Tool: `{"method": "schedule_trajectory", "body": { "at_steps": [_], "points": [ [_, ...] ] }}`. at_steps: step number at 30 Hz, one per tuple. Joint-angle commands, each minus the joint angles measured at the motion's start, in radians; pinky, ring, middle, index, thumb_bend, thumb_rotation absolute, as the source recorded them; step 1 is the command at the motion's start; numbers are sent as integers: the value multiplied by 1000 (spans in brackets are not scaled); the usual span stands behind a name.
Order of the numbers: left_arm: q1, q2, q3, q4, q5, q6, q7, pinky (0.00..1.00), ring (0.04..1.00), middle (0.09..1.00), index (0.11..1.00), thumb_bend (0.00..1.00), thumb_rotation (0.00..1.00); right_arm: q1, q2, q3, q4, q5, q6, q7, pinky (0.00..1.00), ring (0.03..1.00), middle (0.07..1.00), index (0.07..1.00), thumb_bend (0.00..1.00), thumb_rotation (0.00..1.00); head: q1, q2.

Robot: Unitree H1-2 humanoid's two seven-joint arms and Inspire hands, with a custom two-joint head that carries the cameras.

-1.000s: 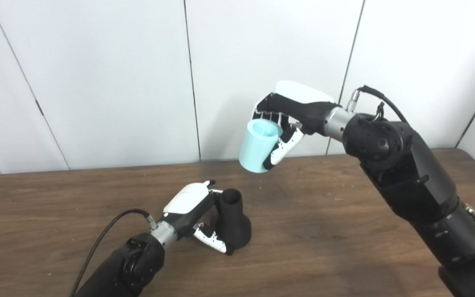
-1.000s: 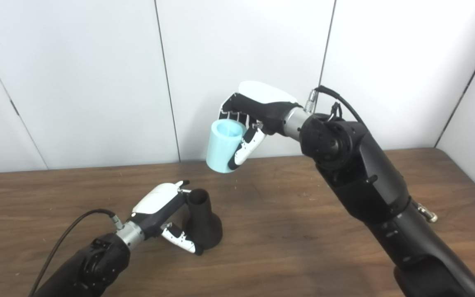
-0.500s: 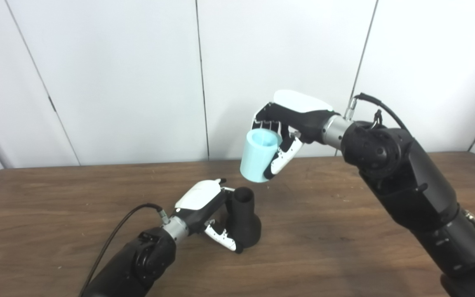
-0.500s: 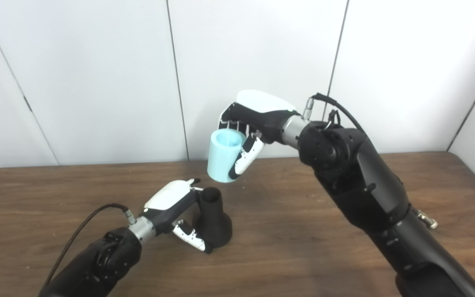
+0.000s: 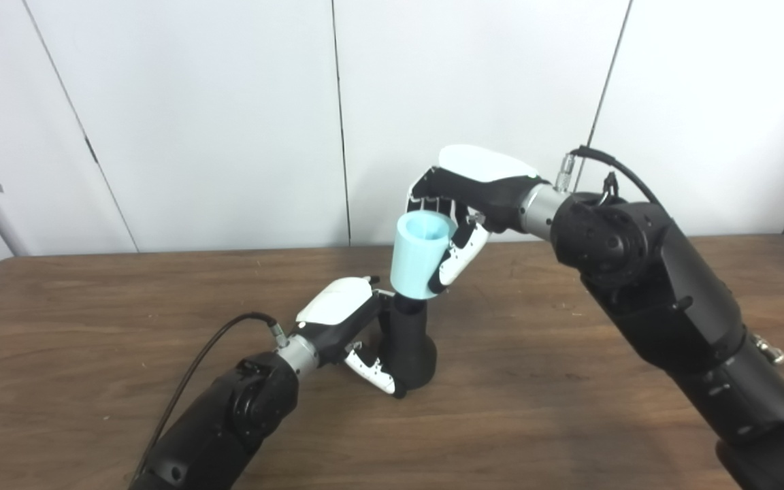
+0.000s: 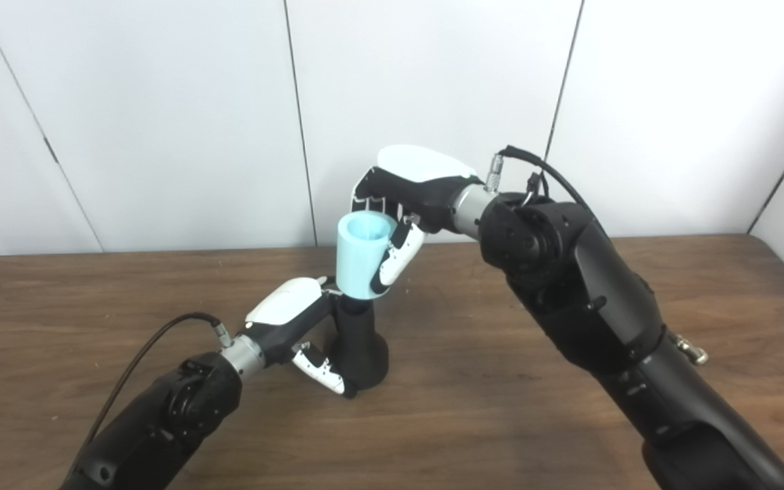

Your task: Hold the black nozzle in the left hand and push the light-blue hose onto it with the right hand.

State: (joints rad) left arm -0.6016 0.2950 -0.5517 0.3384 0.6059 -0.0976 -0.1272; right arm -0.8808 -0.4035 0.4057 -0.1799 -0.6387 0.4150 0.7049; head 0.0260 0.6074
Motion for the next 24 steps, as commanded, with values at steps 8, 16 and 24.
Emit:
{"method": "schedule_trajectory", "body": {
  "at_steps": [8,16,24],
  "points": [
    [32,-10,-47,14,70,21,-67,1000,581,471,490,526,0,-7,-1,-5,-30,9,-34,-8,349,459,484,494,502,0,2,4],
    [33,-9,-43,3,68,25,-71,1000,578,472,490,526,0,10,12,14,-33,0,-31,-3,353,456,485,493,502,0,1,12],
    [32,-9,-40,6,67,26,-69,1000,577,471,490,526,0,29,11,28,-22,-14,-46,-6,355,450,485,494,502,0,1,18]
  ]
}}
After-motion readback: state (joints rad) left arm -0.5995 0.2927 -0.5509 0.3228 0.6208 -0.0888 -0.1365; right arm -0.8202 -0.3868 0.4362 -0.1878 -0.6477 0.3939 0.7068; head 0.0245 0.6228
